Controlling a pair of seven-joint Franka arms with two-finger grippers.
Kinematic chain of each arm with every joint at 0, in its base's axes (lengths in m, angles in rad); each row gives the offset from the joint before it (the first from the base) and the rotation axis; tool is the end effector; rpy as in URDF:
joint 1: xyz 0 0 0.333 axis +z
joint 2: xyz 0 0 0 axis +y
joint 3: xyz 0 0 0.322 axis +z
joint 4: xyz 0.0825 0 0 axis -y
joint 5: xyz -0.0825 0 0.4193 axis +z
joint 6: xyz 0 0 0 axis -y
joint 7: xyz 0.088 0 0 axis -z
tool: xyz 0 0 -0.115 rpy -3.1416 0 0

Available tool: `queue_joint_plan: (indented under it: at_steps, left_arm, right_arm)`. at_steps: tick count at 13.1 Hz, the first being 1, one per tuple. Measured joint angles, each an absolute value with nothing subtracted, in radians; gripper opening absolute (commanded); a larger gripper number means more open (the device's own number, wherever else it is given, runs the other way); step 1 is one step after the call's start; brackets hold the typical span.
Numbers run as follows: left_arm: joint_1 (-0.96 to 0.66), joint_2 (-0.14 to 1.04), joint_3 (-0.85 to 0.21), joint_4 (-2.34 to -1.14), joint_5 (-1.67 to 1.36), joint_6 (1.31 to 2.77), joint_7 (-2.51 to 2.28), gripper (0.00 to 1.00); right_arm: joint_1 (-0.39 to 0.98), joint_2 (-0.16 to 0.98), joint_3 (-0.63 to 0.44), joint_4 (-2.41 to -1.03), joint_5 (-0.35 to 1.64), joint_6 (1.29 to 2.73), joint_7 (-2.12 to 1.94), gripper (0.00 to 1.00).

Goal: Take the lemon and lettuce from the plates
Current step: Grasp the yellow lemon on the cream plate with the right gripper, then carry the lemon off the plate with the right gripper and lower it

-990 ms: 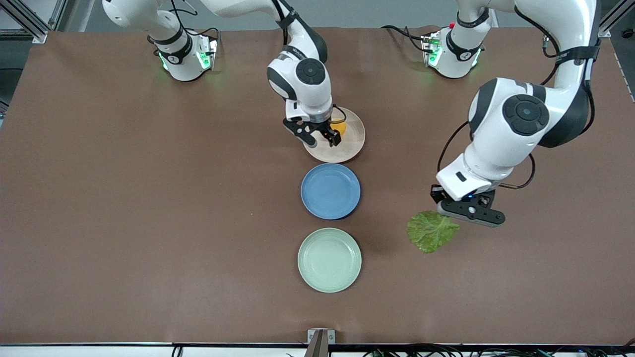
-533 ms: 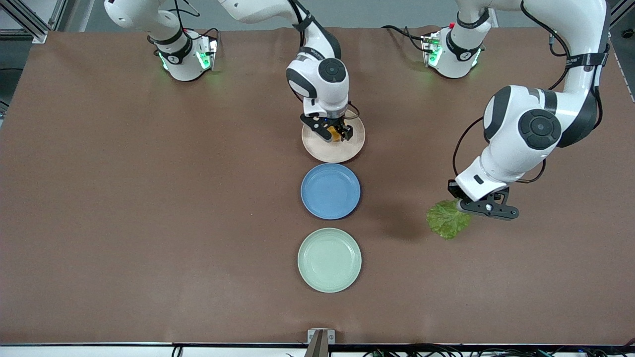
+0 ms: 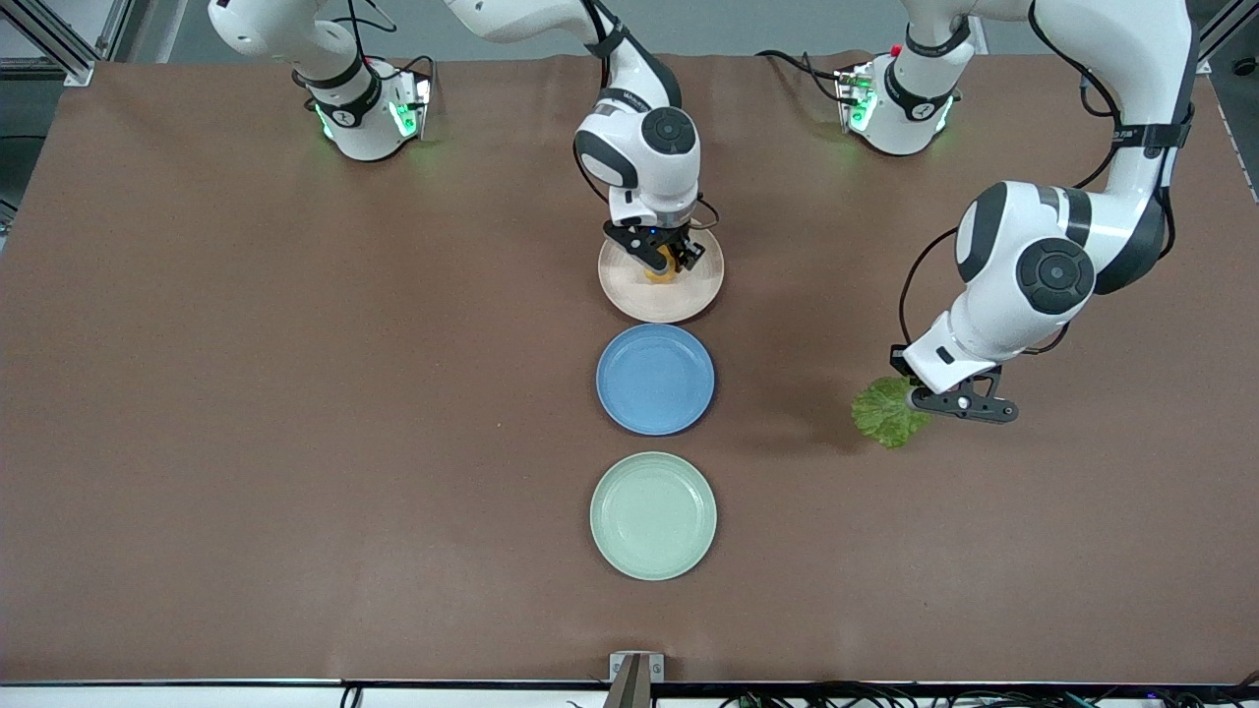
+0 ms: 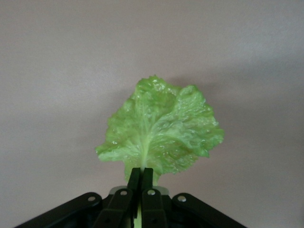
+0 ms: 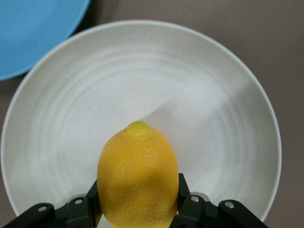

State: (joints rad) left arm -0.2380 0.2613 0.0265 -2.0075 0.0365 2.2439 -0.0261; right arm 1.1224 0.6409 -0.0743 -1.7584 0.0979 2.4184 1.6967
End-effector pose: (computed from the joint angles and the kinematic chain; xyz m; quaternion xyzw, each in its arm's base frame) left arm 0.6086 -0.1297 0.2994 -0.9943 0.1044 0.0103 0.0189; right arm 0.3425 0.6029 0.1763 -0.9382 0.3457 0.0083 0.0128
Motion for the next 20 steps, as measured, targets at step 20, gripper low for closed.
queue_joint_plan:
  at_steps: [20]
  left_arm:
    - [-0.189, 0.26, 0.022, -2.229, 0.037, 2.611, 0.055, 0.0]
  right_arm:
    - [0.226, 0.359, -0.135, -2.01, 0.091, 2.303, 0.119, 0.0]
